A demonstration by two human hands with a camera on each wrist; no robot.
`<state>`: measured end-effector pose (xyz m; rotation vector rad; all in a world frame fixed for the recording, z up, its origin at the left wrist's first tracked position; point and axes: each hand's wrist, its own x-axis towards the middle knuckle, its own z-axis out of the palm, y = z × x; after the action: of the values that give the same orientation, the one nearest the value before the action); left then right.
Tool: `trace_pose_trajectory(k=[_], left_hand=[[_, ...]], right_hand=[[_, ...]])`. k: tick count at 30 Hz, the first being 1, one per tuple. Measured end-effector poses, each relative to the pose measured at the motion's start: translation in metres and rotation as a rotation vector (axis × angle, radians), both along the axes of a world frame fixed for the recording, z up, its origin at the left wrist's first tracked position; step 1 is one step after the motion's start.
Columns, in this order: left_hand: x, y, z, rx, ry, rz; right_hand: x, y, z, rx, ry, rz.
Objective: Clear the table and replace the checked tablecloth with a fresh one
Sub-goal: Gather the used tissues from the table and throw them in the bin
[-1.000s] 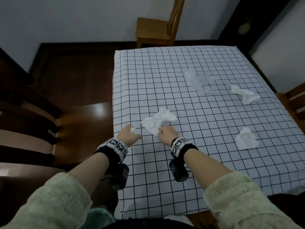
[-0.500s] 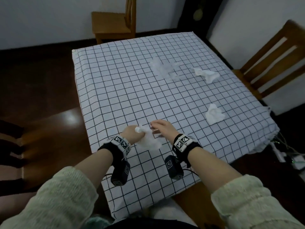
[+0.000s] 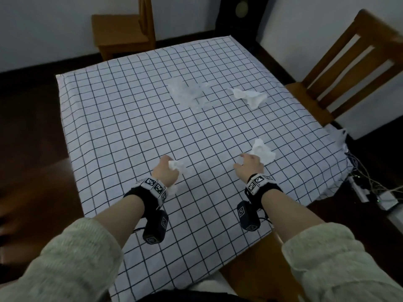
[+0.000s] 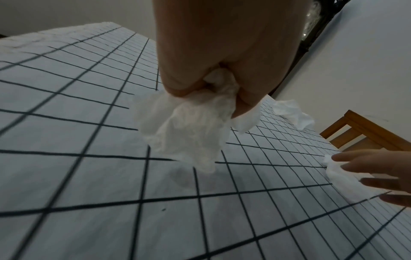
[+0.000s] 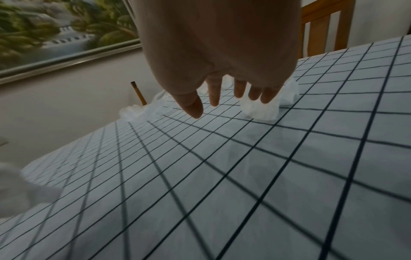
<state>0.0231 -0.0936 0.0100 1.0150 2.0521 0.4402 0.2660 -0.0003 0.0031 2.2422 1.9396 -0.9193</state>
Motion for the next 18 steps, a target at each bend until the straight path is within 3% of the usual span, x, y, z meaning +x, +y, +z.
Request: trace_pose_trajectory(k=[4, 8, 12, 15, 18], left_hand=[[0.01, 0.037, -0.004, 0.016, 0.019, -0.073], [0.014, 0.069, -0.01, -0.073, 0.143, -0.213], [0.021, 0.091, -0.007, -0.053, 0.115, -0.131], [0.023, 0.106, -0.009, -0.033, 0.142, -0.164], [0.023, 0.121, -0.012, 0.033, 0.147, -0.149]], right_hand=[[0.019, 0.03, -0.007, 0.002, -0.066, -0.085], [0.028, 0.052, -0.017, -0.013, -0.05, -0.131], [0.029, 0.065, -0.026, -0.001, -0.072, -0.088], [0.032, 0.073, -0.033, 0.018, -0.068, -0.055], [0.036, 0.085, -0.032, 0.018, 0.009, -0.085]])
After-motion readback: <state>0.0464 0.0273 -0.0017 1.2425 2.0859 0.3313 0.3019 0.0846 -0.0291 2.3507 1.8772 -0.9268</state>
